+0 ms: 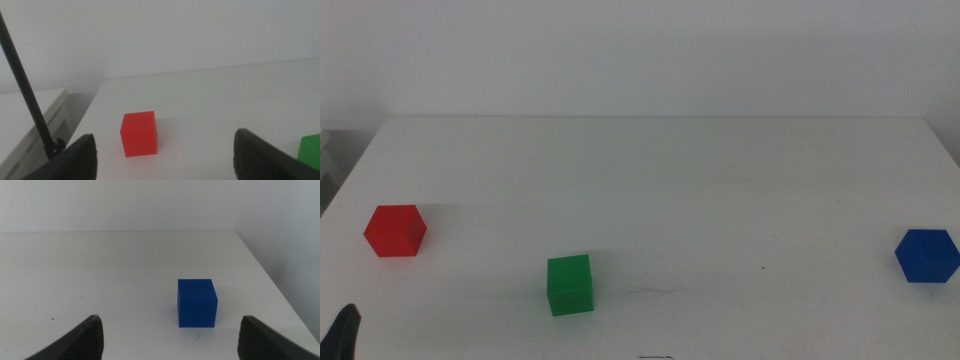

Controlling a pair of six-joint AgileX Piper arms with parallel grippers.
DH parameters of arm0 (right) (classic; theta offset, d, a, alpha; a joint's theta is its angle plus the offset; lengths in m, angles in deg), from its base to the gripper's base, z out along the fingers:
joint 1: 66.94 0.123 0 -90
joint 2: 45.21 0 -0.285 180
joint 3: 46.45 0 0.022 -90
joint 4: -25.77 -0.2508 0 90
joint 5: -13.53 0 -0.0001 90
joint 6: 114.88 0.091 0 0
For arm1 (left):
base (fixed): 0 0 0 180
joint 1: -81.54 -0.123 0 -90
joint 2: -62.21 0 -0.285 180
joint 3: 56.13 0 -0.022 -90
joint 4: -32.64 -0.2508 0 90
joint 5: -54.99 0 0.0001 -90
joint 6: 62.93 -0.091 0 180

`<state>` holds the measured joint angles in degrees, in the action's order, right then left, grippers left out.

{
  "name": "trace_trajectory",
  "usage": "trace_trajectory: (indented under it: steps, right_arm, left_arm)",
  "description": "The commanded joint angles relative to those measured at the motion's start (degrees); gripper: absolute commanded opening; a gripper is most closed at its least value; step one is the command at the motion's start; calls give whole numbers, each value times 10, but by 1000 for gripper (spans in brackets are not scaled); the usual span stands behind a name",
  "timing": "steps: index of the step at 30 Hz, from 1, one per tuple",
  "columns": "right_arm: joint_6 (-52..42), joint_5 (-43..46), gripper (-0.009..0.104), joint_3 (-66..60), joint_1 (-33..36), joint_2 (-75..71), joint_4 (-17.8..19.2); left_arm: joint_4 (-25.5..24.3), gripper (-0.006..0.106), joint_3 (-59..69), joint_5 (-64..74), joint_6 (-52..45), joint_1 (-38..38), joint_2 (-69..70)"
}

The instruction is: Stack red cubes first, then green, then blue cubes in a specific spot.

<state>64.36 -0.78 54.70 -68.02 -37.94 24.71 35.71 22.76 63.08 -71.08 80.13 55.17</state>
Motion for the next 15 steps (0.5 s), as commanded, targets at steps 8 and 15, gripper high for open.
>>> trace_trajectory:
  steps: [8,15]
  right_arm:
    - [-7,45,73,10,-3,-13,5]
    - [-7,45,73,10,-3,-13,5]
  left_arm:
    - [13,94,-96,-39,27,-22,-130]
    - [13,94,-225,9,27,-21,-290]
